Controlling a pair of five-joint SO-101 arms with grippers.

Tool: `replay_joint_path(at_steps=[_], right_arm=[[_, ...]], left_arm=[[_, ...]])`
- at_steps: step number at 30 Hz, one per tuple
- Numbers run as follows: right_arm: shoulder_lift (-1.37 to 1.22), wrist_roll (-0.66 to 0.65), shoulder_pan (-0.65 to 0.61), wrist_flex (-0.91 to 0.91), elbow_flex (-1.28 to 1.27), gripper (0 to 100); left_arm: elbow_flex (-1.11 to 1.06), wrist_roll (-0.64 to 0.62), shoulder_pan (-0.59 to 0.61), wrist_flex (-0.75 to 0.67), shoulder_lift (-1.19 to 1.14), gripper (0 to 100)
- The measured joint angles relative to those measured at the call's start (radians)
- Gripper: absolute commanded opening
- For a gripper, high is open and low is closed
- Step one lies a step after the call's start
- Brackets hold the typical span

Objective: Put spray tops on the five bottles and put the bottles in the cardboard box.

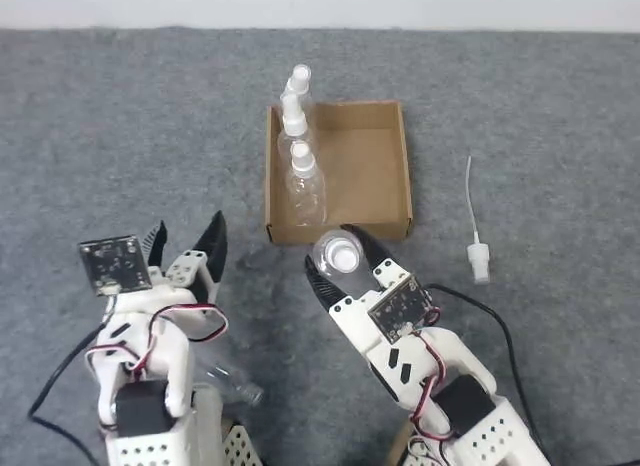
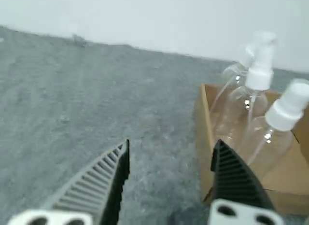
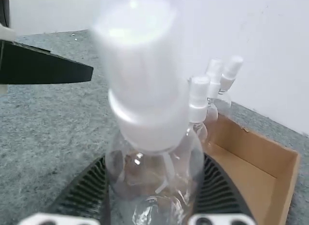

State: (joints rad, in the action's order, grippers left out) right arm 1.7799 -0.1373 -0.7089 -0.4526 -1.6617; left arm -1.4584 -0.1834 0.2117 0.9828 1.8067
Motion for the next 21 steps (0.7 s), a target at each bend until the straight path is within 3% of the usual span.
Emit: replay_joint_path(at_steps=[11,17,21], right_arm=[[0.0,0.0,-0.002,-0.005,0.0,6.7],[-0.002,0.0,0.003,-0.16,0.069,6.7],[0.0,0.0,0.072,-0.209,0.12,6.7]], left_arm=[[-0.037,0.0,0.046,0.0,0.0,26],[-0.037,0.0,0.046,0.0,0.0,26],[-0.037,0.0,0.046,0.0,0.0,26]])
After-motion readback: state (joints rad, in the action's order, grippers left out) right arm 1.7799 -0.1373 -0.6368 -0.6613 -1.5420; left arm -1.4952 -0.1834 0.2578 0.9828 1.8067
